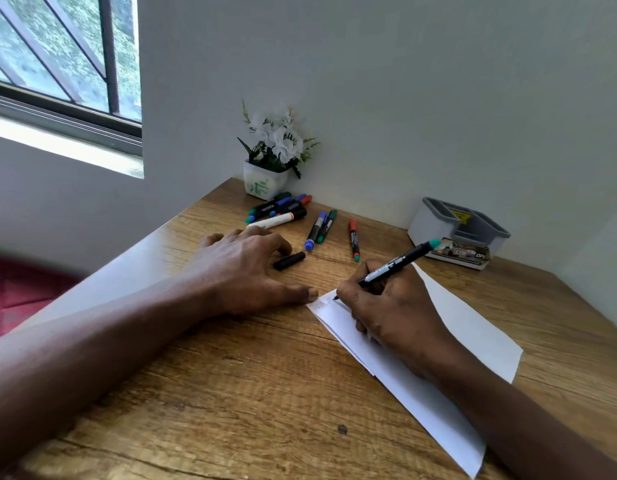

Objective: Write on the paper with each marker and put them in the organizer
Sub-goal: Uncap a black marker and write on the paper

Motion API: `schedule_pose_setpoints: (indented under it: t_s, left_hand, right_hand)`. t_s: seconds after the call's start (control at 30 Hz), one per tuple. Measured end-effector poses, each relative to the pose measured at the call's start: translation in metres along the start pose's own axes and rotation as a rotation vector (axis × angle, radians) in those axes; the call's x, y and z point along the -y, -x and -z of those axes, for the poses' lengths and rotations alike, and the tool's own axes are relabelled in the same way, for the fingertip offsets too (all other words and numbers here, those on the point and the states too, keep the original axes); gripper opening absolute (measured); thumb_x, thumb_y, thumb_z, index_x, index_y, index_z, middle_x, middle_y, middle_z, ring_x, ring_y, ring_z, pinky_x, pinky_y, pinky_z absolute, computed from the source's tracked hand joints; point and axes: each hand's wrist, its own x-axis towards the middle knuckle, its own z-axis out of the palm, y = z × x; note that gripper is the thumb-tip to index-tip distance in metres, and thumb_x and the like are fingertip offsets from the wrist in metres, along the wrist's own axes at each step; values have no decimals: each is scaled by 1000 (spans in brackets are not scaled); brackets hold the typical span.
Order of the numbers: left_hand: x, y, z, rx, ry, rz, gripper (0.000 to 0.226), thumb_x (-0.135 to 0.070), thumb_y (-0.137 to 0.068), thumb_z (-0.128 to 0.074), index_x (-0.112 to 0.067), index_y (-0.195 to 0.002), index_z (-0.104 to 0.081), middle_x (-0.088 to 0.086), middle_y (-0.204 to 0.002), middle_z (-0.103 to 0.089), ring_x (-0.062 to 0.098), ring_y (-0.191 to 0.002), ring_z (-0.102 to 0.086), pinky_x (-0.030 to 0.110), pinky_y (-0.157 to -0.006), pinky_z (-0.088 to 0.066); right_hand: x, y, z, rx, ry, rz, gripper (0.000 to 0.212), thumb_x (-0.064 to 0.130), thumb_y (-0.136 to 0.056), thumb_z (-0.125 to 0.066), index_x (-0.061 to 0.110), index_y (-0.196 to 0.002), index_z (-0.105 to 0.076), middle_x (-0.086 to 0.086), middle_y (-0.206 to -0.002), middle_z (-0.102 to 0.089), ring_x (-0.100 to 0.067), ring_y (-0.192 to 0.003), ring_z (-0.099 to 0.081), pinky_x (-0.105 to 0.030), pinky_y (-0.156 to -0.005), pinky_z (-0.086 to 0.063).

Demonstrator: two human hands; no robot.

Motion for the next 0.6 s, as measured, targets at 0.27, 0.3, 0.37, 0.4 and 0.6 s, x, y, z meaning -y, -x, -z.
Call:
schedule_pose_setpoints:
  t_s: [0.27, 0.3, 0.37, 0.4, 0.6]
  left_hand:
    - [-2, 3, 1, -29, -27, -36, 83, -90, -75, -46, -46, -145, -41, -7, -163, -31, 18, -147, -32, 50, -119, -24]
    - [-1, 3, 0, -48, -15, -37, 77, -88, -78, -46, -47, -143, -44, -8, -161, -34, 18, -145, -35, 51, -119, -27]
    - [1, 3, -1, -103, 19, -44, 62, -82, -84, -47, -48, -136, -52, -8, -153, -45, 17, -138, -44, 52, -114, -37]
    - [2, 3, -2, -146, 20, -50, 55, -79, -85, -50, -49, -130, -57, -9, -147, -52, 16, -133, -48, 50, -109, -42]
    - [0, 8, -1, -332, 78, -75, 18, -52, -87, -72, -42, -101, -75, -15, -107, -70, 8, -105, -61, 33, -88, -52]
  right_hand:
    - [0, -2, 3, -72, -319, -186, 14, 13, -93, -66, 8, -80, -68, -3, -59, -66, -13, -52, -61, -23, -46, -45]
    - [0, -4, 6, -59, -435, -216, 13, 10, -94, -65, 7, -82, -69, -6, -62, -67, -14, -56, -62, -23, -48, -46]
    - [-2, -7, 11, 8, -629, -255, 11, 5, -95, -62, 6, -90, -72, -9, -69, -69, -16, -61, -65, -23, -51, -49]
    - [-3, -8, 13, 49, -698, -269, 13, 3, -96, -59, 4, -97, -72, -10, -72, -70, -17, -63, -66, -23, -53, -51]
    - [-5, -12, 27, 287, -853, -260, 36, 20, -98, -47, -2, -113, -73, -18, -94, -75, -21, -78, -69, -30, -70, -52]
